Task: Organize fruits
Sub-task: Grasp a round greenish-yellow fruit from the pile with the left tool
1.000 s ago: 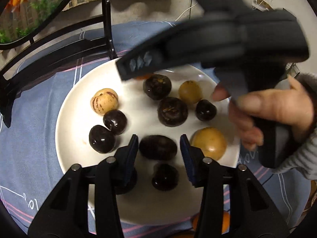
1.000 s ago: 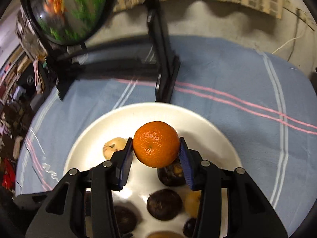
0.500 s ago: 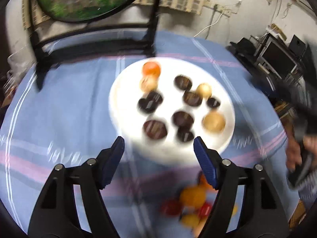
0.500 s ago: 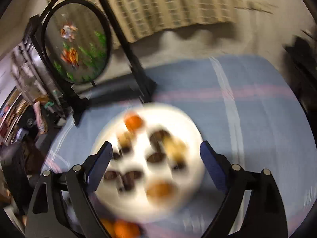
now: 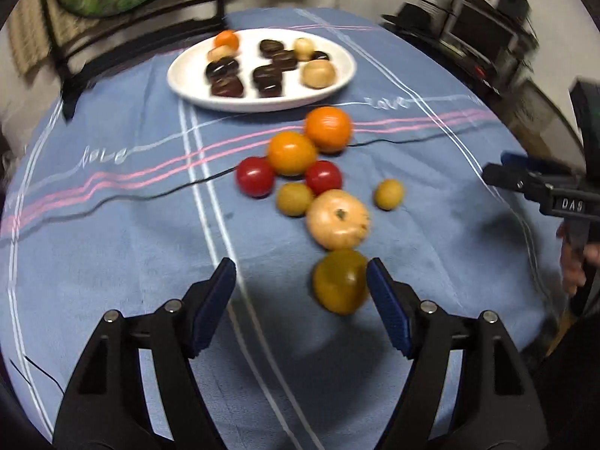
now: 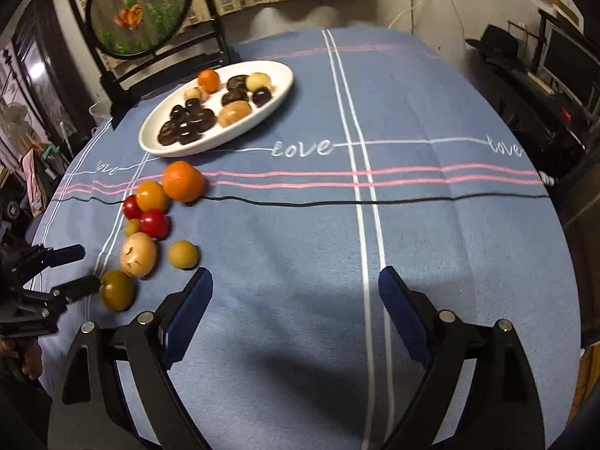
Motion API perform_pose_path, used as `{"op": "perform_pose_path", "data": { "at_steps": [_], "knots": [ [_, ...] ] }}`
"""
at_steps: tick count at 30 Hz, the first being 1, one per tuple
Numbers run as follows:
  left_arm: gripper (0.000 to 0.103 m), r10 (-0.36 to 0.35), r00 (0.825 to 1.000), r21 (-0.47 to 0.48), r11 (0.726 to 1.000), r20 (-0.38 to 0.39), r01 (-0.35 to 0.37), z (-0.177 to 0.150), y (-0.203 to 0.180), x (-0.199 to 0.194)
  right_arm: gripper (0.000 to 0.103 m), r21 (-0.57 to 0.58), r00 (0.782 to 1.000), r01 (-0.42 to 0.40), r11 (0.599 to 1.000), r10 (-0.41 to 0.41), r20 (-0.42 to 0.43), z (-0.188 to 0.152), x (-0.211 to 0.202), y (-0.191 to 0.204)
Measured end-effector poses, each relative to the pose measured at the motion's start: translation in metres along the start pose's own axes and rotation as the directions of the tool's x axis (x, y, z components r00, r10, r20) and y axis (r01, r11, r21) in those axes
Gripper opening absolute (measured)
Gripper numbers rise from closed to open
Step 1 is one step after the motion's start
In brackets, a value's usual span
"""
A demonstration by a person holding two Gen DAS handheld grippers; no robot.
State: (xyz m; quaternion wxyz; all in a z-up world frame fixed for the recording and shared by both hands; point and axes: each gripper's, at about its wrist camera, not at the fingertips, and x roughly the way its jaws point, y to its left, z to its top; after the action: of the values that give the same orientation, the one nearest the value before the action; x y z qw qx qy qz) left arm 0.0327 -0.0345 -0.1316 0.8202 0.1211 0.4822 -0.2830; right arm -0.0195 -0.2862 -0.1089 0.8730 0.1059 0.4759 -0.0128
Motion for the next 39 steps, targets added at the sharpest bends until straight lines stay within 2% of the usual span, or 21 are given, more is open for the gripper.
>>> {"op": "perform_pose_path", "data": {
  "at_steps": [3,10,22,25,27,28,39],
  "knots": [
    [0.074,-0.028,0.999,0.013,1.0,-0.017,0.028,0.001,-0.007,0.002,0.09,-0.015,1.0,0.0,1.0,0.0,0.008,-0.002,-0.006,0.002],
    [0.074,-0.031,0.997,0.033,0.999,-0.064,0.033,0.002,-0.018,0.021,0.09,0.01,1.0,0.004,1.0,-0.004,0.009,0.001,-0.01,-0.005],
    [0.073,0.026,0.997,0.068,0.997,-0.074,-0.021,0.004,-0.024,0.028,0.09,-0.016,1.0,0.006,1.0,-0.006,0.001,0.001,-0.01,0.0],
    [0.06,0.028,0.997,0.062,0.998,-0.073,-0.024,0.005,-0.021,0.028,0.09,-0.024,1.0,0.006,1.0,-0.006,-0.002,0.001,-0.01,0.002],
    [0.043,0.022,0.997,0.06,0.998,-0.079,-0.017,0.004,-0.021,0.029,0.09,-0.028,1.0,0.008,1.0,-0.008,-0.003,0.001,-0.01,0.003],
    [0.04,0.022,0.996,0.063,0.998,-0.083,-0.017,0.004,-0.022,0.029,0.09,-0.029,1.0,0.009,1.0,-0.009,-0.003,0.001,-0.011,0.003],
    [0.039,0.021,0.998,0.036,0.999,-0.059,-0.019,0.001,-0.015,0.021,0.09,-0.066,1.0,-0.001,0.998,0.0,-0.016,0.0,-0.01,0.014]
  ]
}}
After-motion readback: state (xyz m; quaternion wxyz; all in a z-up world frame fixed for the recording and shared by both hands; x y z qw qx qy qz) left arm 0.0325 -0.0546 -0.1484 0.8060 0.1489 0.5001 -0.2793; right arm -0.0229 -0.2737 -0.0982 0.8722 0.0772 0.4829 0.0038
